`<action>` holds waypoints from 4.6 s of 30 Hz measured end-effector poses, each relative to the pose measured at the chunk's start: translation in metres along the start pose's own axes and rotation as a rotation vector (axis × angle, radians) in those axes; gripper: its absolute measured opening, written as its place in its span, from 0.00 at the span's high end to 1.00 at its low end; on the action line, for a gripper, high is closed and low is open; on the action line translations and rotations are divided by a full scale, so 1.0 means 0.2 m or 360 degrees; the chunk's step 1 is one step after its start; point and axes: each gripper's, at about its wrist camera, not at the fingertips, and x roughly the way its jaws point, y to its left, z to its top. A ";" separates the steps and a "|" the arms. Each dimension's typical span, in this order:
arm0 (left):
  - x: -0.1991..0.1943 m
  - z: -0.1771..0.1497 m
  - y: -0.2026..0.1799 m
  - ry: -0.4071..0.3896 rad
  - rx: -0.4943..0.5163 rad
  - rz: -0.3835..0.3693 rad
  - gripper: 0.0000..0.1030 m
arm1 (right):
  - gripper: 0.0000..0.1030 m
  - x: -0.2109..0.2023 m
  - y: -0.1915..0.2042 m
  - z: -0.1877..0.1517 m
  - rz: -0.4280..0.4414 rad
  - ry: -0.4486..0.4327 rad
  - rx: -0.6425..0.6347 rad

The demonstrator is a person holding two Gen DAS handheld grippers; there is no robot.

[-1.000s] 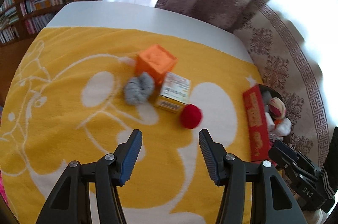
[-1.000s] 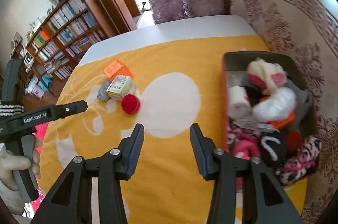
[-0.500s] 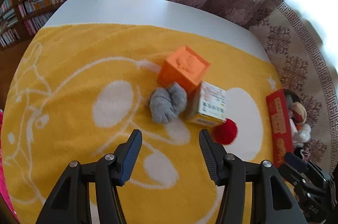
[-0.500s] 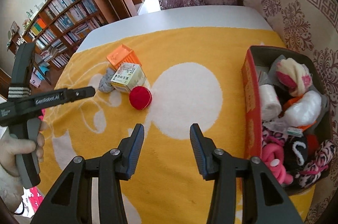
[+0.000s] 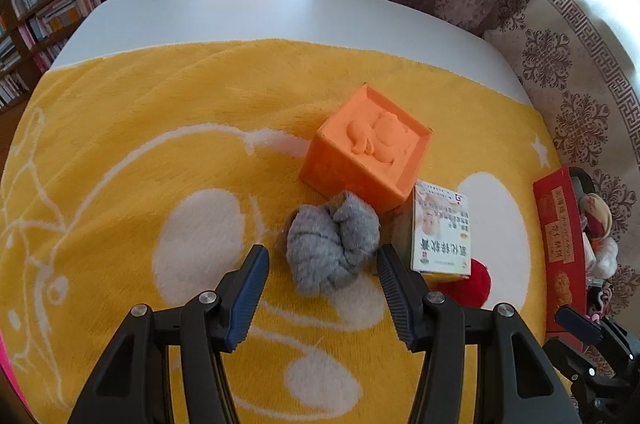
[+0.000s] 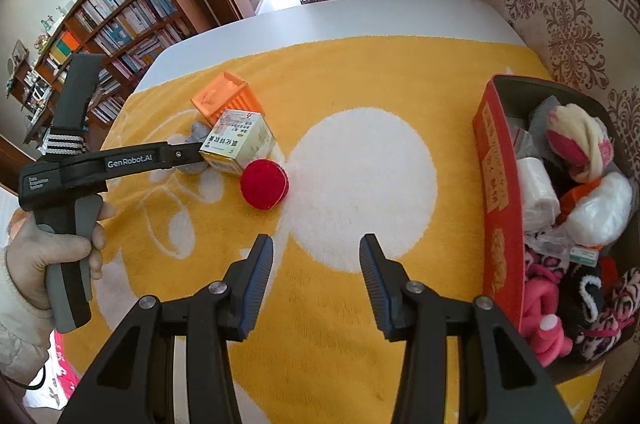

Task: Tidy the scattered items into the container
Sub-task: 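Lower the left gripper onto the grey sock and close it, then grasp the red pompom with the right gripper while the left holds the sock, then carry the grey sock and red pompom into the box and open both grippers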

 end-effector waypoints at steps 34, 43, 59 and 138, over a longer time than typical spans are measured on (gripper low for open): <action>-0.04 -0.01 0.09 -0.0023 -0.0017 0.0021 0.55 | 0.52 0.32 0.13 0.19 0.0073 0.0107 -0.0126; -0.03 -0.04 0.09 -0.0021 -0.0030 0.0039 0.55 | 0.52 0.39 0.20 0.21 0.0063 0.0129 -0.0202; -0.05 -0.06 0.06 -0.0045 -0.0039 0.0066 0.55 | 0.62 0.29 0.28 0.17 0.0021 0.0091 -0.0334; -0.10 -0.44 -1.57 0.0039 0.0624 -0.0360 0.43 | 0.55 -0.67 -1.00 -0.28 -0.0260 -0.0337 0.0276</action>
